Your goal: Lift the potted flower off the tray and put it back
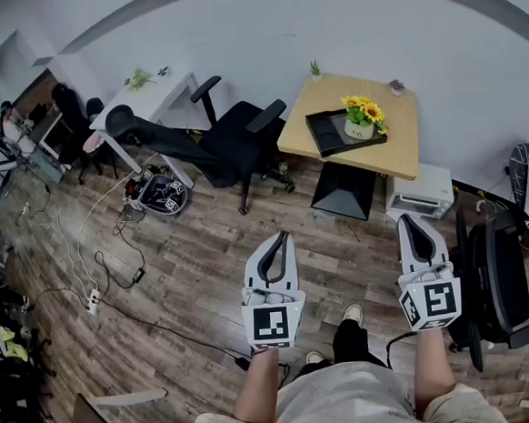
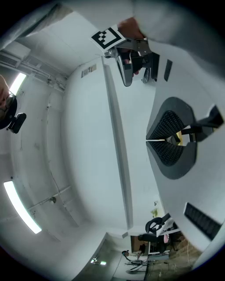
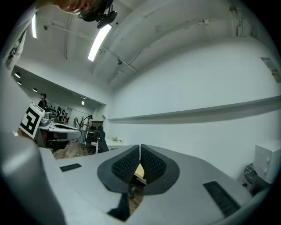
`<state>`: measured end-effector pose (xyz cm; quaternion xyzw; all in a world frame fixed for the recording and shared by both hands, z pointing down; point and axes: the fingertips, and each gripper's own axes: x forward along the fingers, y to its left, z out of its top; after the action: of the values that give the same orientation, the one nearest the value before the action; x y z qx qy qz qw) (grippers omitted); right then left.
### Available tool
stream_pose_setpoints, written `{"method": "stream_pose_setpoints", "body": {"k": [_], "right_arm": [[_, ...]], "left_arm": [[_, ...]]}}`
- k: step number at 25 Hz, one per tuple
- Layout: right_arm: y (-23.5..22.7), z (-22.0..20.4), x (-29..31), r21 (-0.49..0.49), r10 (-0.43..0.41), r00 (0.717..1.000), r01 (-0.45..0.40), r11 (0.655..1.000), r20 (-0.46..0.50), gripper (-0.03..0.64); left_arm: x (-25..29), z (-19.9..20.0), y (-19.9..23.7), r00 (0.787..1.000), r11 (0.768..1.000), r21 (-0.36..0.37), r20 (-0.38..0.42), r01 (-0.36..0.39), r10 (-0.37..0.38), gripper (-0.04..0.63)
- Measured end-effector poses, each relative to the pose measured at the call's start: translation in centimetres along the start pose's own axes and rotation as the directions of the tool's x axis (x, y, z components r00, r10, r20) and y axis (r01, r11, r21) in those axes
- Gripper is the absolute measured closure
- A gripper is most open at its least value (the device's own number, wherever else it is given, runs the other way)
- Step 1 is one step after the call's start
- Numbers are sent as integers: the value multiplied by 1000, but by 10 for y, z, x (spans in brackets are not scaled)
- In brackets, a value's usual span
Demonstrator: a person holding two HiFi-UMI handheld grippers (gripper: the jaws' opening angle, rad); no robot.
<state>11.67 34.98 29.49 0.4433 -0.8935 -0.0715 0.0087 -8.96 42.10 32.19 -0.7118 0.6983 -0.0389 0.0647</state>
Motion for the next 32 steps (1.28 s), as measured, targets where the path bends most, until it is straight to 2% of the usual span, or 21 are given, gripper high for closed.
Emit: {"method": "stream_pose_setpoints", "body": {"k": [8,32], "right_arm": [[20,6,-20,-14,5,1000,-5,1000,18,594],[36,2,-47,14,-8,1000,8,1000,20,592]], "left_arm": [[-25,17,0,999,999,45,47,9,-11,583],[-46,10,-12,997,997,57,40,61,-63,581]]}}
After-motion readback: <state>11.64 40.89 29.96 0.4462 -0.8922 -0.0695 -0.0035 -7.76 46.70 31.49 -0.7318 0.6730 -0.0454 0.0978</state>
